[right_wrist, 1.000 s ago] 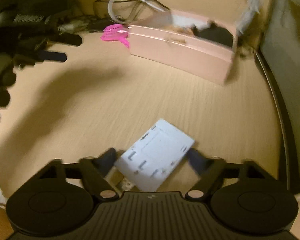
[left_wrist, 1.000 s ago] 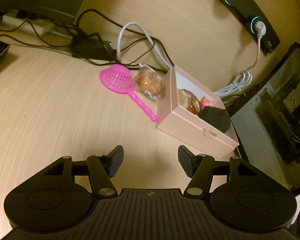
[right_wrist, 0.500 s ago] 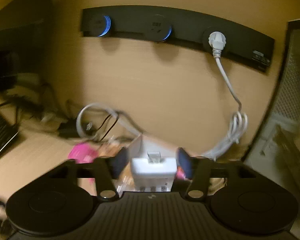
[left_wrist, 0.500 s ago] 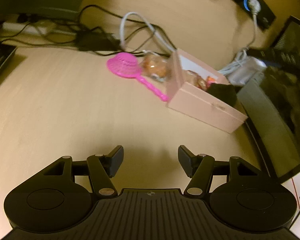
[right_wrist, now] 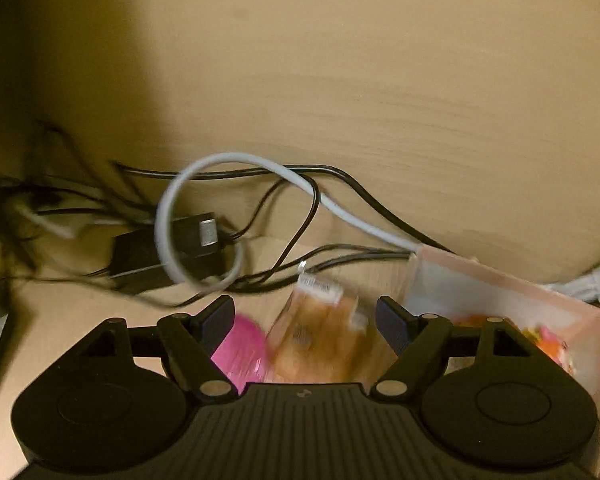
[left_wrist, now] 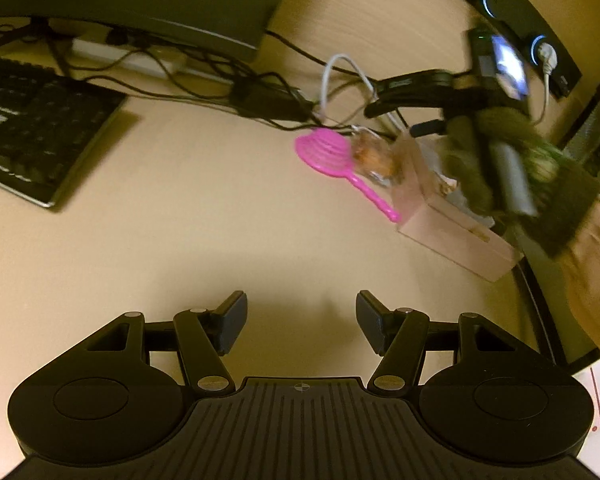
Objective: Organize objects
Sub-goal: 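Carry the card reader over the pink box and open the right tool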
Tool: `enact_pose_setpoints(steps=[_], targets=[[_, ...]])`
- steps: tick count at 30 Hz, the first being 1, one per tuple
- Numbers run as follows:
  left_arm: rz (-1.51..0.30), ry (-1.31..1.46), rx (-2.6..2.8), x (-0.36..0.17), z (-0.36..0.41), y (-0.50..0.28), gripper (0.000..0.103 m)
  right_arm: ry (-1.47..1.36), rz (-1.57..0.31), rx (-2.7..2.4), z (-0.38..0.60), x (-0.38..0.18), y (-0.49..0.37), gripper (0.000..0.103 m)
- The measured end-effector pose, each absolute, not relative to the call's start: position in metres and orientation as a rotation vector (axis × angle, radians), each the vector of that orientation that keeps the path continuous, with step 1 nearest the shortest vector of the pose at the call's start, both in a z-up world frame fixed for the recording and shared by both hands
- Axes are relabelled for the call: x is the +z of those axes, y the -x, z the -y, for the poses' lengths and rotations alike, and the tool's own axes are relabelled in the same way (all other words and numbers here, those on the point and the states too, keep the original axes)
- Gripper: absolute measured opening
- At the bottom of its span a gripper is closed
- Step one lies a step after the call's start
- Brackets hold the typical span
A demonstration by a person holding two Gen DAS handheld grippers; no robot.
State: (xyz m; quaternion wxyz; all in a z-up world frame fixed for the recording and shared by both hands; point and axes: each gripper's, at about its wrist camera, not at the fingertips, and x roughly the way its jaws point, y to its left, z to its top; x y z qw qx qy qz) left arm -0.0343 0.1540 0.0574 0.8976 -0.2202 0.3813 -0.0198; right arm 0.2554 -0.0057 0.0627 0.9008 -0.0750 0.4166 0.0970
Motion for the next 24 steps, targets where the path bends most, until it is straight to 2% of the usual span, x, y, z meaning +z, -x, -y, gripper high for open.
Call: enact_pose_setpoints(steps=[1, 2, 3, 5, 12, 24], targets=[[-0.794, 0.462, -0.038, 0.056, -0.160, 0.035, 0.065, 0.201, -0.867, 0.165, -0.002, 0.056, -0.263, 0.077], [-0.799, 0.467, -0.035, 0.054, -0.165, 0.036, 0.065, 0.251, -0.876, 0.124, -0.011, 0.046, -0.271, 0.072], [-0.801, 0.469, -0.032, 0.052, -0.170, 0.036, 0.065, 0.282, -0.892, 0.099, -0.017, 0.038, -0.276, 0.061], [-0.801, 0.476, -0.022, 0.050, -0.179, 0.039, 0.065, 0.302, -0.944, 0.076, -0.025, 0.023, -0.281, 0.052], [-0.801, 0.514, -0.014, 0.042, -0.198, 0.031, 0.065, 0.270, -0.955, 0.227, -0.040, 0.020, -0.239, 0.051], [-0.865, 0.430, -0.145, 0.032, -0.151, -0.001, 0.065, 0.250, -0.930, 0.565, -0.019, 0.022, -0.092, 0.051]])
